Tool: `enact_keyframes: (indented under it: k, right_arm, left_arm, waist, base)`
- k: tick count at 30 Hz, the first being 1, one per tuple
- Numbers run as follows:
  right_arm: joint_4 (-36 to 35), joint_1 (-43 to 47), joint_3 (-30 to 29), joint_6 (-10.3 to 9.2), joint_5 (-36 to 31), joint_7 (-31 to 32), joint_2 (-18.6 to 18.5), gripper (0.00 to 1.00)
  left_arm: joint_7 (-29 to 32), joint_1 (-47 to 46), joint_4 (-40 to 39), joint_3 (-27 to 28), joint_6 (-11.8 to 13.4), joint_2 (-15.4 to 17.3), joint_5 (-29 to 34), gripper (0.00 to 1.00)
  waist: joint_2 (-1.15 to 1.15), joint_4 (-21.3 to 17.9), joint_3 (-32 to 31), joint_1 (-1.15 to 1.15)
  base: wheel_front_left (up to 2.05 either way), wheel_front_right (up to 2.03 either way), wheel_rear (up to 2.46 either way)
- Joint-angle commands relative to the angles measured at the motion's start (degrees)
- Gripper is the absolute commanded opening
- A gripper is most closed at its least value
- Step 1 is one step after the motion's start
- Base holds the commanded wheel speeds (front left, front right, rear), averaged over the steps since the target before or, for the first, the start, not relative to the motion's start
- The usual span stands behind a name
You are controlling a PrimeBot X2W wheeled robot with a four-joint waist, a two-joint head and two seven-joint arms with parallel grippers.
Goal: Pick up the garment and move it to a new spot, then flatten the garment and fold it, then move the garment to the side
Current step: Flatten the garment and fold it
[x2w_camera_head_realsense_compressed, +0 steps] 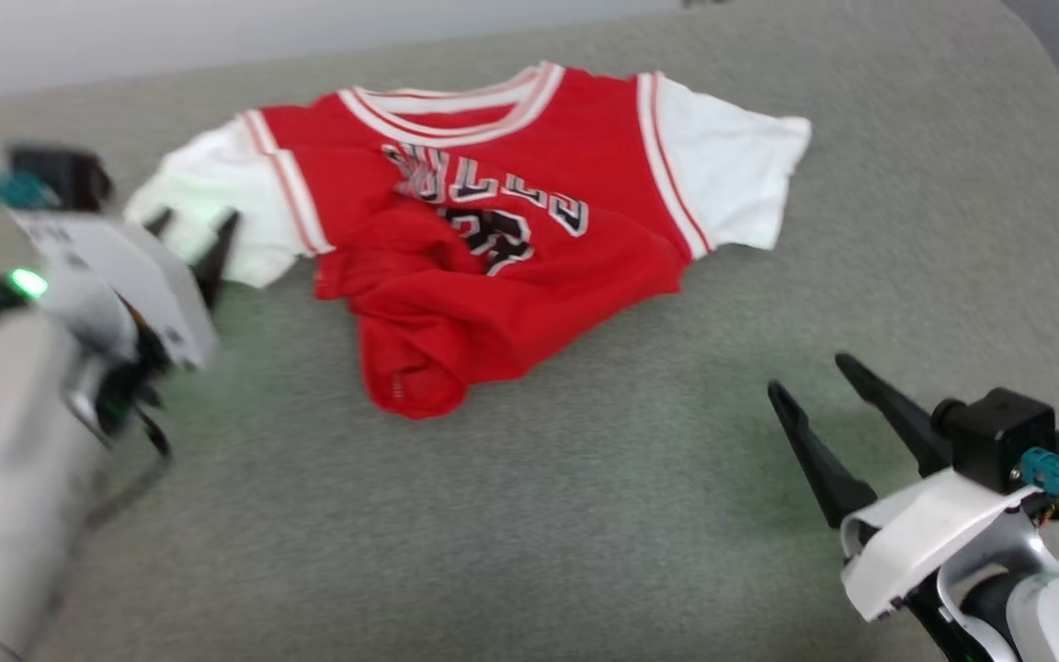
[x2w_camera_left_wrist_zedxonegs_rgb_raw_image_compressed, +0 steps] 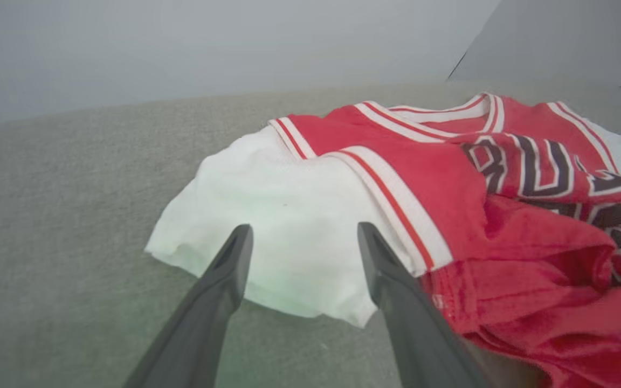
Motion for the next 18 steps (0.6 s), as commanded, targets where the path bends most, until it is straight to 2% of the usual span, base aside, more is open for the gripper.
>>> enact_keyframes:
  k: [1, 5, 7, 9, 14, 18]
  right_arm:
    - [0.51, 1.20, -0.24, -0.08, 0.35, 0.74, -0.66, 1.00]
    - [1.59, 1.56, 0.60, -0.07, 0.38, 4.63, -2.91, 1.00]
    - [1.92, 1.11, 0.49, -0.08, 1.05, 6.14, -3.95, 1.00]
    - [2.30, 0.36, 0.18, -0.08, 1.48, 7.54, -5.39, 1.00]
    - [3.37, -2.44, -0.74, -0.07, 2.50, 10.77, -9.16, 1.00]
    - [5.62, -5.72, -1.66, -0.08, 5.76, 14.29, -12.00, 1.00]
  left_arm:
    - [-2.32, 2.35, -0.85, 0.03, 0.07, -0.77, -0.18, 1.00]
    - [-11.69, 9.93, -4.56, 0.39, 1.72, -2.60, 0.45, 1.00]
    - [-17.36, 13.79, -6.68, 1.19, 4.51, -3.15, 1.21, 1.00]
    - [-20.48, 18.41, -8.99, 1.00, 6.92, -4.16, 2.14, 1.00]
    - [-22.88, 28.47, -18.09, 4.34, 12.32, -5.71, 3.57, 1.00]
    - [-22.86, 36.50, -28.73, 9.71, 16.60, -7.36, 9.98, 1.00]
  waist:
    - [0.00, 4.35, -3.90, 0.00]
    - [0.00, 7.54, -5.82, 0.00]
    - [0.00, 9.09, -6.52, 0.00]
    - [0.00, 10.82, -7.06, 0.00]
    - [0.00, 14.69, -8.04, 0.00]
    - [0.00, 17.31, -8.20, 0.00]
  base:
    - [0.00, 0.00, 0.00]
    - [0.00, 0.00, 0.00]
    - [0.00, 0.00, 0.00]
    - [0.00, 0.00, 0.00]
    - [0.00, 0.00, 0.00]
    - [0.00, 0.00, 0.00]
